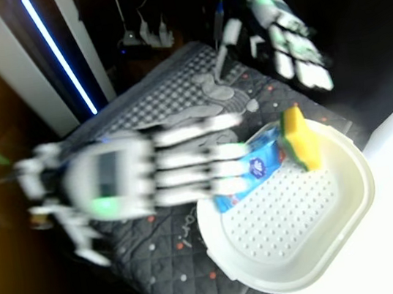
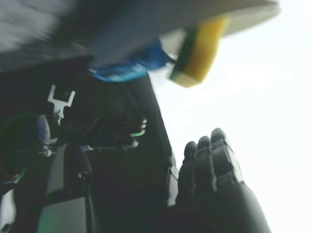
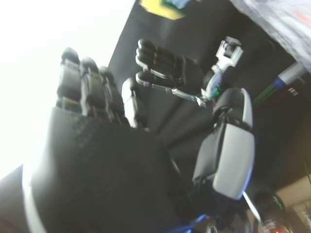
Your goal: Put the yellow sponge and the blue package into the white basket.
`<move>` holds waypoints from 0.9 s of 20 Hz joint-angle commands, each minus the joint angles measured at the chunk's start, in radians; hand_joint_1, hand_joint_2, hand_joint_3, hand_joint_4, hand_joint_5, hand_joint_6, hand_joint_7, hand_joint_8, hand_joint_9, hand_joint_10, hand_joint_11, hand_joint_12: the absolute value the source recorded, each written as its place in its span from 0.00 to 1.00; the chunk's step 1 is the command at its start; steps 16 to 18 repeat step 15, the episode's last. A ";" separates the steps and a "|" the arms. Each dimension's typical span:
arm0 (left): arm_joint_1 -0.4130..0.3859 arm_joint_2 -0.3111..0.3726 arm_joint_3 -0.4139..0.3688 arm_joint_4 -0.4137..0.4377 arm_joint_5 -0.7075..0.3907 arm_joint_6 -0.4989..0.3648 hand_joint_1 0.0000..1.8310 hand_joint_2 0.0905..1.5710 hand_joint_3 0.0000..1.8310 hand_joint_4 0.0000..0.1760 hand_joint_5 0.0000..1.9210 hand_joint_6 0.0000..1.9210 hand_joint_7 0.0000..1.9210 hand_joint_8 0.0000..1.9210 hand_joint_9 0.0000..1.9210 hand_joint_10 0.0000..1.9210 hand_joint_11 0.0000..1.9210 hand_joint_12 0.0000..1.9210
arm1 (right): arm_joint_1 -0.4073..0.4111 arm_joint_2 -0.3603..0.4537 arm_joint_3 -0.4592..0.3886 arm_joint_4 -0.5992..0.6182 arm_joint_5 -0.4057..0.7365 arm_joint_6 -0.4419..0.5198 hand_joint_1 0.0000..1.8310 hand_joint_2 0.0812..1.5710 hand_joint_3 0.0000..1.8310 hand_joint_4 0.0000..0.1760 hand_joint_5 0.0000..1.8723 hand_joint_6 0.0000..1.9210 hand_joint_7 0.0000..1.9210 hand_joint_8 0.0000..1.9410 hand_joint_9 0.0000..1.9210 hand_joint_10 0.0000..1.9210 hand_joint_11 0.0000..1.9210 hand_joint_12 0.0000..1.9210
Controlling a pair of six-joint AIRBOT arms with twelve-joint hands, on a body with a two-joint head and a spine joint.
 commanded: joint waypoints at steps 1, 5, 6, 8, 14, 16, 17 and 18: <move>0.025 0.027 -0.019 -0.042 -0.200 0.017 0.38 0.53 0.00 0.94 0.03 0.00 0.02 0.00 0.00 0.00 0.01 0.00 | -0.019 0.024 -0.014 0.050 0.184 0.001 0.42 0.58 0.00 0.89 0.05 0.00 0.02 0.00 0.03 0.01 0.00 0.11; 0.182 0.108 -0.125 -0.064 -0.341 0.034 0.38 0.53 0.00 0.83 0.04 0.00 0.03 0.01 0.01 0.00 0.03 0.02 | -0.200 0.094 -0.112 0.106 0.290 0.001 0.42 0.62 0.00 0.94 0.05 0.00 0.03 0.00 0.01 0.00 0.00 0.00; 0.216 0.121 -0.147 -0.072 -0.360 0.041 0.41 0.53 0.00 0.67 0.04 0.00 0.04 0.01 0.01 0.00 0.03 0.02 | -0.243 0.105 -0.130 0.121 0.307 0.001 0.40 0.62 0.00 0.95 0.03 0.00 0.04 0.00 0.02 0.00 0.00 0.00; 0.278 0.140 -0.182 -0.095 -0.402 0.047 0.43 0.52 0.00 0.50 0.05 0.00 0.03 0.00 0.01 0.00 0.03 0.02 | -0.303 0.115 -0.155 0.149 0.330 0.001 0.43 0.55 0.00 1.00 0.02 0.00 0.05 0.00 0.03 0.00 0.00 0.00; 0.378 0.133 -0.205 -0.175 -0.455 0.048 0.41 0.51 0.00 0.48 0.04 0.00 0.01 0.00 0.01 0.00 0.03 0.03 | -0.368 0.096 -0.169 0.185 0.332 0.018 0.38 0.50 0.00 1.00 0.03 0.01 0.02 0.00 0.00 0.00 0.00 0.00; 0.380 0.131 -0.205 -0.177 -0.457 0.048 0.41 0.51 0.00 0.50 0.04 0.00 0.01 0.00 0.00 0.00 0.02 0.03 | -0.369 0.094 -0.169 0.186 0.332 0.018 0.37 0.49 0.00 1.00 0.04 0.01 0.02 0.00 0.00 0.00 0.00 0.00; 0.380 0.131 -0.205 -0.177 -0.457 0.048 0.41 0.51 0.00 0.50 0.04 0.00 0.01 0.00 0.00 0.00 0.02 0.03 | -0.369 0.094 -0.169 0.186 0.332 0.018 0.37 0.49 0.00 1.00 0.04 0.01 0.02 0.00 0.00 0.00 0.00 0.00; 0.380 0.131 -0.205 -0.177 -0.457 0.048 0.41 0.51 0.00 0.50 0.04 0.00 0.01 0.00 0.00 0.00 0.02 0.03 | -0.369 0.094 -0.169 0.186 0.332 0.018 0.37 0.49 0.00 1.00 0.04 0.01 0.02 0.00 0.00 0.00 0.00 0.00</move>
